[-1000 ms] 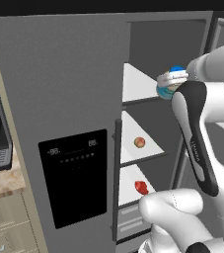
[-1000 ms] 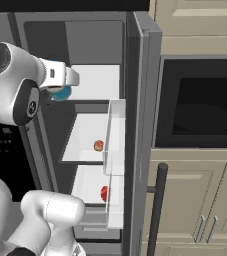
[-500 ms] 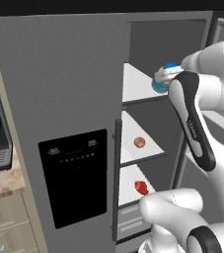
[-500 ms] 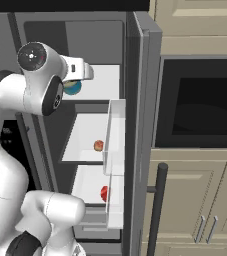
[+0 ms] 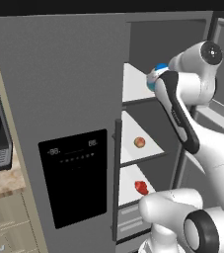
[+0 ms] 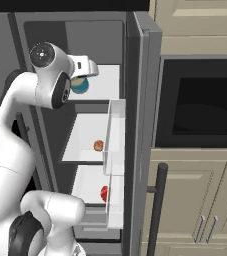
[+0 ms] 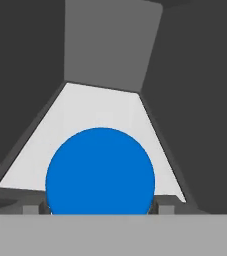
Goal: Place the mayonnaise and condiment bottle from the counter to the top shelf of the fridge. If the existing items in the fridge are on the top shelf, move them to other shelves.
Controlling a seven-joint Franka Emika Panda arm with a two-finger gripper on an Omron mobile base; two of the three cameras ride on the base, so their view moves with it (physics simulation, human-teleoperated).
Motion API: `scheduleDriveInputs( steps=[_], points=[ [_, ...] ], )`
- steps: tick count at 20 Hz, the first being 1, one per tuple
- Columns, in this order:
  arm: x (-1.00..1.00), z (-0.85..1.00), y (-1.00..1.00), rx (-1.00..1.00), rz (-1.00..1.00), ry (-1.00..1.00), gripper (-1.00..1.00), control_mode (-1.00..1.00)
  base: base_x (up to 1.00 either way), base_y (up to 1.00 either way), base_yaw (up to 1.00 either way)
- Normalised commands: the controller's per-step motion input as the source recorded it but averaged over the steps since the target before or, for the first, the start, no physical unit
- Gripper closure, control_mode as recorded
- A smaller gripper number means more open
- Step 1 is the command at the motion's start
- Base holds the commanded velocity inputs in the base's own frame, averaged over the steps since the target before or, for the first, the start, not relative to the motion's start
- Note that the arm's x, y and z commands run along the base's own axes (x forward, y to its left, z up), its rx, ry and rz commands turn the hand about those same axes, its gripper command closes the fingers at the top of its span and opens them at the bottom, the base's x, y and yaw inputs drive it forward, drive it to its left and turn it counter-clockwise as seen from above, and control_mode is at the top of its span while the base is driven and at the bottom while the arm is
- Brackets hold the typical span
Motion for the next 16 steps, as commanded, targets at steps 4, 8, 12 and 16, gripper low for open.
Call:
scheduleDriveInputs(
  steps=[4,8,12,16],
  points=[
    [0.56,-0.12,-0.01,-0.04,0.00,0.07,1.00,-1.00,0.00,0.00,0.00],
    [0.64,-0.15,-0.03,-0.02,0.00,0.11,1.00,-1.00,0.00,0.00,0.00],
    [0.67,-0.09,-0.05,-0.01,0.00,0.09,1.00,-1.00,0.00,0.00,0.00],
    [0.61,-0.19,-0.02,0.00,0.00,0.05,1.00,-1.00,0.00,0.00,0.00]
  ],
)
